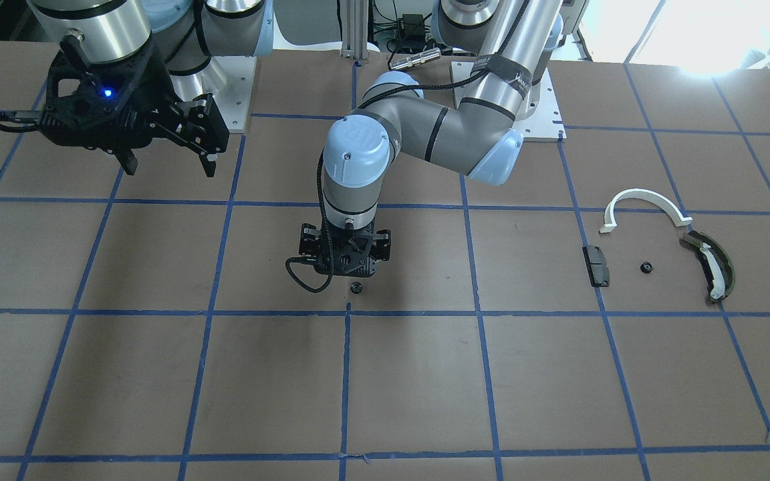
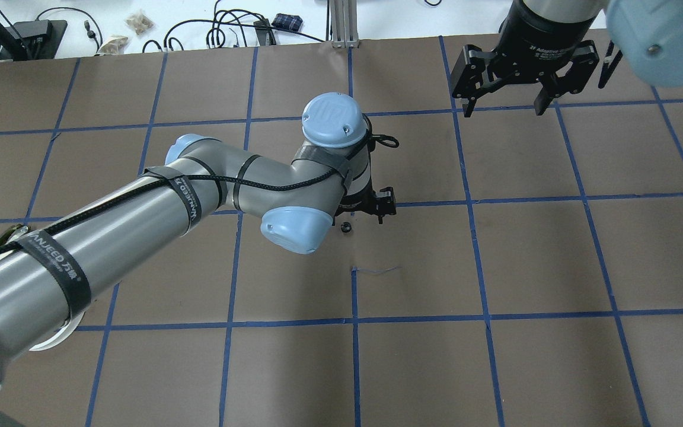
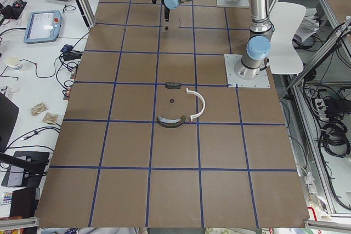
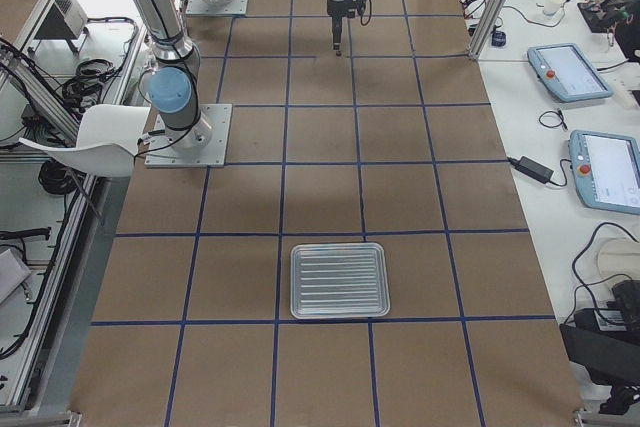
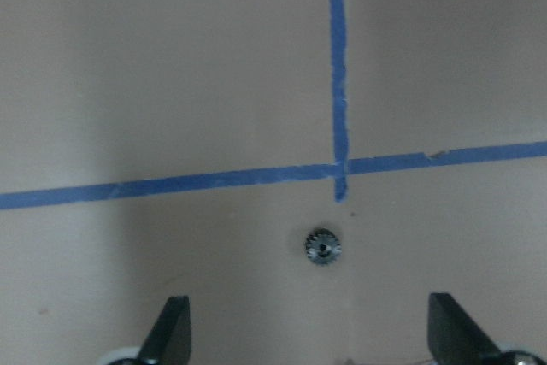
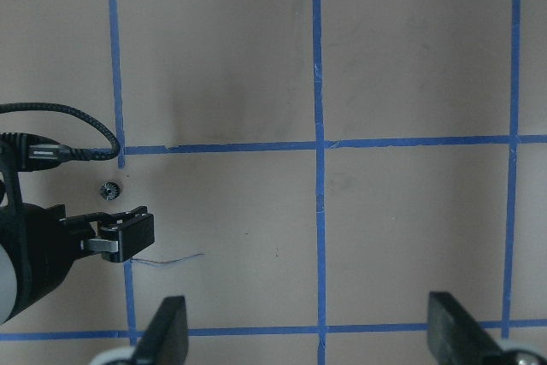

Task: Place bearing gear from tray to pile

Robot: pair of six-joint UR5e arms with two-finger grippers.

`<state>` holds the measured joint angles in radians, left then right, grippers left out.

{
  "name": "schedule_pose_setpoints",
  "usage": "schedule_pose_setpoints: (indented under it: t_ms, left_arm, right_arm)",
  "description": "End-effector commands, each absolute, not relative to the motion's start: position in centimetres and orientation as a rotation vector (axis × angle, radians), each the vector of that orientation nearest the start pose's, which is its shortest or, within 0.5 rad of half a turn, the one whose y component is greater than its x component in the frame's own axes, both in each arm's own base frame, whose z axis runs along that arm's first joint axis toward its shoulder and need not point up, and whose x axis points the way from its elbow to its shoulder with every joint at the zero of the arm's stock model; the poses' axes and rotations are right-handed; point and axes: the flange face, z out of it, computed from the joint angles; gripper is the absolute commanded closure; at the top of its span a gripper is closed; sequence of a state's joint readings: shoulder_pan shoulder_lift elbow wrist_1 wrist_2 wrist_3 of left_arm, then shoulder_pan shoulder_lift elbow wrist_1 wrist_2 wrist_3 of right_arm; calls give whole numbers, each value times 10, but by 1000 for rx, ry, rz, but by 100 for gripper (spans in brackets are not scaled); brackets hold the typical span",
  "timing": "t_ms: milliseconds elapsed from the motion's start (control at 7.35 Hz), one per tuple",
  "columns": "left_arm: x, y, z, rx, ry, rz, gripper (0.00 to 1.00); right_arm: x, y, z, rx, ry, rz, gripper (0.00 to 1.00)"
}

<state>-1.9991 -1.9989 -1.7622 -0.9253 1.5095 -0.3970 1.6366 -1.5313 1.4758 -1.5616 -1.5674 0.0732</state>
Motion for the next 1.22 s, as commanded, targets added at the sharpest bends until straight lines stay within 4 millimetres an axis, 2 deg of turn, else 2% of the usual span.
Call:
schedule_pose_setpoints:
  t_ms: [0,136,272,680,817,953,1089]
  left_arm:
    - [-379,-489,209,53,3200,-14,6]
    - [-380,-497,203,60,3185,-46,6]
    - [-371,-498,188,55,3142,-31,6]
    - [-369,-500,171,34,3126,8,10]
    - [-369,-504,175,45,3128,-6,18]
    - [-361,-509,175,27,3130,-7,38]
    - [-356,-507,166,19,3125,20,53]
  right_arm:
    - [167,-502,506,-19,3133,-43,0]
    - [168,-505,508,-20,3130,-78,0]
    - [167,-506,507,-27,3133,-79,0]
    - [167,-506,508,-24,3134,-93,0]
    - [167,-506,509,-27,3133,-98,0]
    - [167,-506,509,-27,3133,-98,0]
    - [167,-507,508,-29,3133,-96,0]
